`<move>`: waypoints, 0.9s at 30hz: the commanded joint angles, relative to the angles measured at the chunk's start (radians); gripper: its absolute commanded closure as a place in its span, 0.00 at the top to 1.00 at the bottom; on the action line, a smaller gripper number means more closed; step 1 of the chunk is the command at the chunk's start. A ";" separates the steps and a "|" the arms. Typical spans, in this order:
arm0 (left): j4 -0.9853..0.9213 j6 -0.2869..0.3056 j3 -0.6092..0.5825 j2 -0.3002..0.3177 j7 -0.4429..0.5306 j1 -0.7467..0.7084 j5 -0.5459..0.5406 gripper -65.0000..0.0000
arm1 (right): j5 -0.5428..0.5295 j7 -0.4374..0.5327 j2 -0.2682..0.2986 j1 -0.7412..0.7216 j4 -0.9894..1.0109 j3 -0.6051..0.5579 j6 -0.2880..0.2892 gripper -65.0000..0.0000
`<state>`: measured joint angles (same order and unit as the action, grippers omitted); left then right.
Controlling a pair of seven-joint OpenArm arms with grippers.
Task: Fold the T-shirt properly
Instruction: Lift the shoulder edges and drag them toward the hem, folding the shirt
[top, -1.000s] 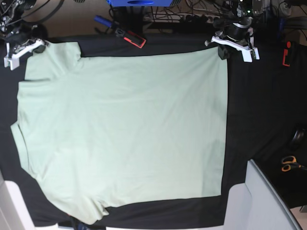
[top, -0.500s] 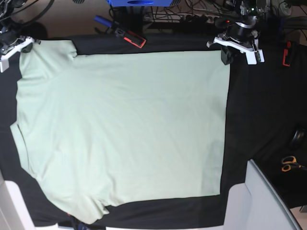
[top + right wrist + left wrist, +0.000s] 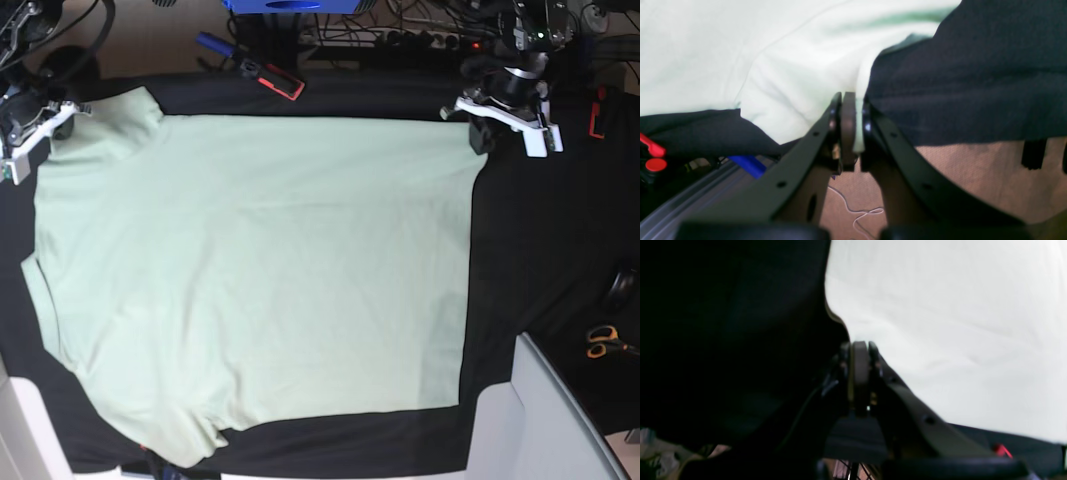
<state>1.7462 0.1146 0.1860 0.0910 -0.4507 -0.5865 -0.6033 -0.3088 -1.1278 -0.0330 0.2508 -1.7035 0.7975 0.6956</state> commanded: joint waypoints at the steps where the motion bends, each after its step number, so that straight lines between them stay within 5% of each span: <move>1: 0.022 0.004 0.008 0.006 0.008 0.006 -0.005 0.00 | -0.011 0.013 0.025 -0.014 -0.013 0.001 0.003 0.00; 11: 0.021 0.004 -0.001 0.006 -0.098 0.127 -0.005 0.00 | -0.010 -0.084 0.086 -0.152 0.049 0.000 0.003 0.00; 27: -0.081 0.004 -0.004 0.006 -0.176 0.277 -0.005 0.00 | -0.010 -0.039 0.157 -0.324 0.244 -0.086 0.003 0.00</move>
<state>1.6493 0.1123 0.1787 0.0917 -0.6434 -0.3206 -0.6018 -0.3080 -1.1851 0.1051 -0.0559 -1.4464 0.7116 0.6956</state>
